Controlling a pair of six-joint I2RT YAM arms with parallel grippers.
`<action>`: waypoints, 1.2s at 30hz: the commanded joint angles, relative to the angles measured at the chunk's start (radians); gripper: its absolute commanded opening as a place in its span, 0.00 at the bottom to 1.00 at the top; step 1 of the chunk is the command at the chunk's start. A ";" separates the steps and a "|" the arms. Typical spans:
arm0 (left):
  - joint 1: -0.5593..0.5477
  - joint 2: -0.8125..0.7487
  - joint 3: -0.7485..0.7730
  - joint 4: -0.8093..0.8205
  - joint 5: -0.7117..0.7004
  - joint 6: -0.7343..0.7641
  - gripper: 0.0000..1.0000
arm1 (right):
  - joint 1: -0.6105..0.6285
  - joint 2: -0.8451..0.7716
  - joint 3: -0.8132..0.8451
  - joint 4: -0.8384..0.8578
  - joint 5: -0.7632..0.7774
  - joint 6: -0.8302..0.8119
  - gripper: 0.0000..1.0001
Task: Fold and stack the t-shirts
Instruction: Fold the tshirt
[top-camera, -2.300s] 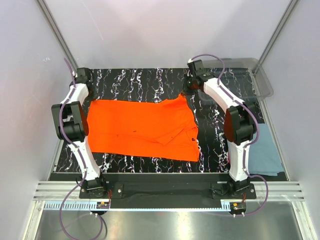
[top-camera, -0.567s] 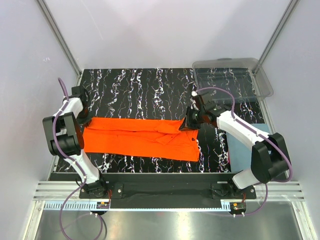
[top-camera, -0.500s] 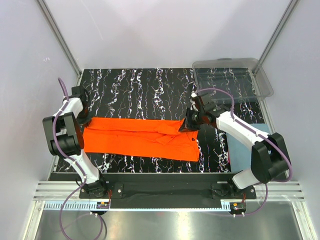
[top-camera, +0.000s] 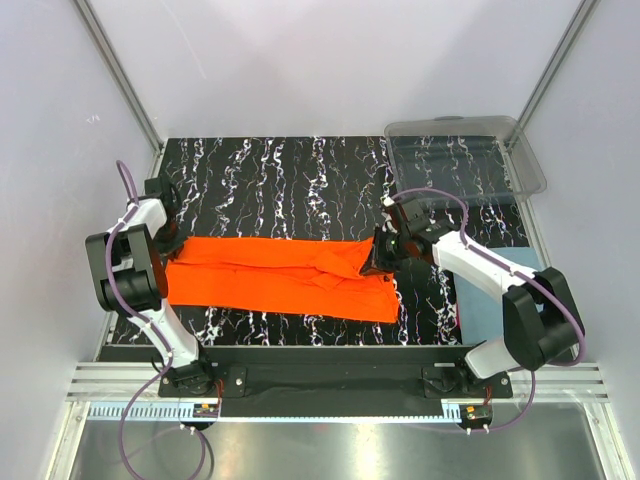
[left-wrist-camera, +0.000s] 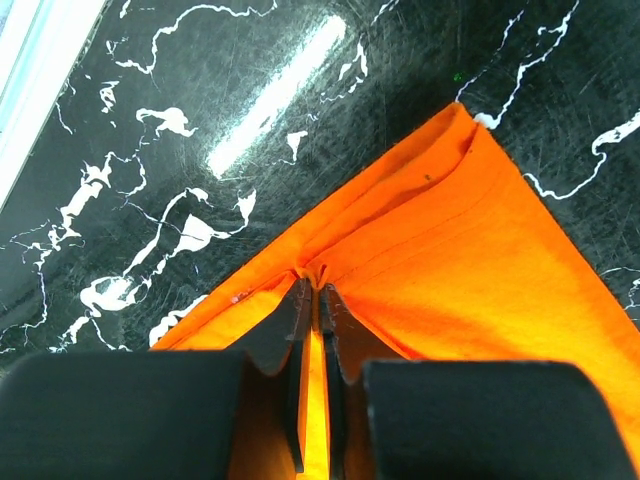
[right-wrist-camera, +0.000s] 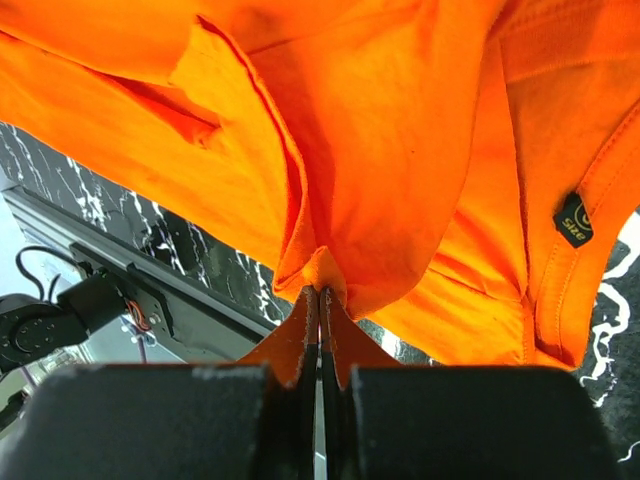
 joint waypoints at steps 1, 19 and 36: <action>0.007 -0.013 0.015 0.017 -0.050 -0.010 0.10 | 0.014 -0.028 -0.021 0.041 -0.037 0.017 0.00; 0.062 -0.356 -0.102 0.142 0.263 -0.041 0.67 | 0.021 -0.009 -0.016 -0.049 -0.113 -0.193 0.40; 0.067 -0.126 -0.228 0.268 0.603 0.022 0.44 | 0.056 0.649 0.601 -0.018 -0.306 -0.121 0.48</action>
